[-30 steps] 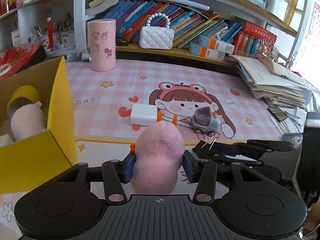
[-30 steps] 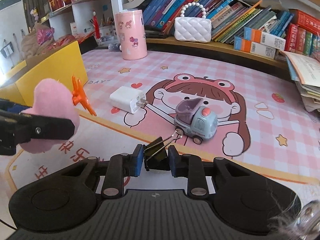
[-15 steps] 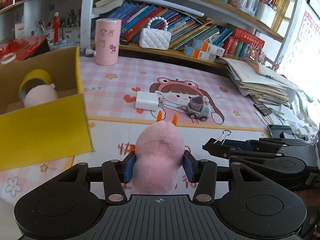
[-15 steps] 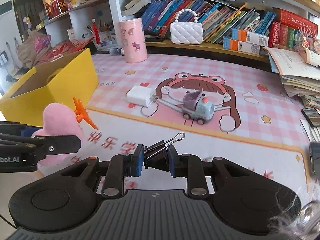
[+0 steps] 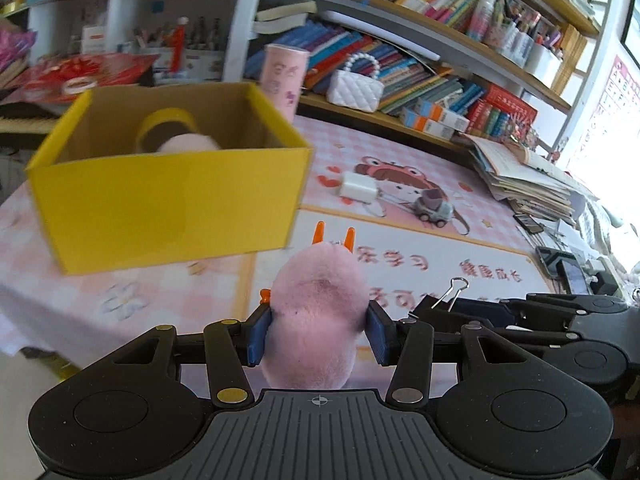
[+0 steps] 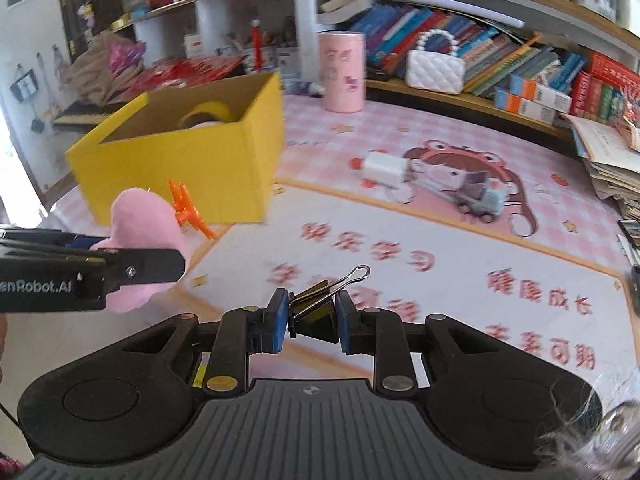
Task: Organize objects
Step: 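Carry the plush toy and binder clip into the yellow box and release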
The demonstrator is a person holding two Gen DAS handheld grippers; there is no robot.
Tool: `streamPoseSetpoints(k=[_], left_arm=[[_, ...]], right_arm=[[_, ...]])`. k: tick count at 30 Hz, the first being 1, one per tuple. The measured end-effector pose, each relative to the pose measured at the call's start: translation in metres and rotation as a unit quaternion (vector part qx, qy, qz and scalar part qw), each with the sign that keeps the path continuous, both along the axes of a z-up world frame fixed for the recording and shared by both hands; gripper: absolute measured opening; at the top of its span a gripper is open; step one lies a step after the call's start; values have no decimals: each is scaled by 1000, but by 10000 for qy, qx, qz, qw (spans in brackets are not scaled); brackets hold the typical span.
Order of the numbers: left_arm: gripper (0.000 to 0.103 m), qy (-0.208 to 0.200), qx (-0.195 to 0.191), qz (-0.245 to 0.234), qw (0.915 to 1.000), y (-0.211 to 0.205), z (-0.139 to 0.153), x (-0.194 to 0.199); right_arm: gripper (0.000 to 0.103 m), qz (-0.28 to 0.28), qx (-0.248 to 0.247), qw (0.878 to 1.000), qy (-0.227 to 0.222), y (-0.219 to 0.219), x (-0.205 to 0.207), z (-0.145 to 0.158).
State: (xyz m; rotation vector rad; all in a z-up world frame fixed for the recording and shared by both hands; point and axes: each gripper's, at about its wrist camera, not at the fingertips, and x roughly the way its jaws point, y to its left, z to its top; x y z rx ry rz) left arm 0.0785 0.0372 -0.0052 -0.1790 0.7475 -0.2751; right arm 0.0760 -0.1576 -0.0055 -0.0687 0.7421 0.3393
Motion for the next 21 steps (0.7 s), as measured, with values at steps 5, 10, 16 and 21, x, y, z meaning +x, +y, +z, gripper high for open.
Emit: streamPoseSetpoints(k=[5, 10, 16, 21], left_arm=[[47, 19, 1, 159, 9999, 31, -1, -21], [47, 15, 24, 305, 9995, 57, -1, -39], [47, -75, 56, 480, 9988, 82, 2, -57], [47, -159, 21, 656, 9977, 100, 5, -66]], right_arm=[[23, 227, -31, 9997, -24, 36, -20, 0], [23, 399, -13, 9992, -65, 64, -35, 0], [23, 566, 16, 9983, -109, 90, -44, 1], [23, 675, 14, 9975, -197, 107, -48, 5]])
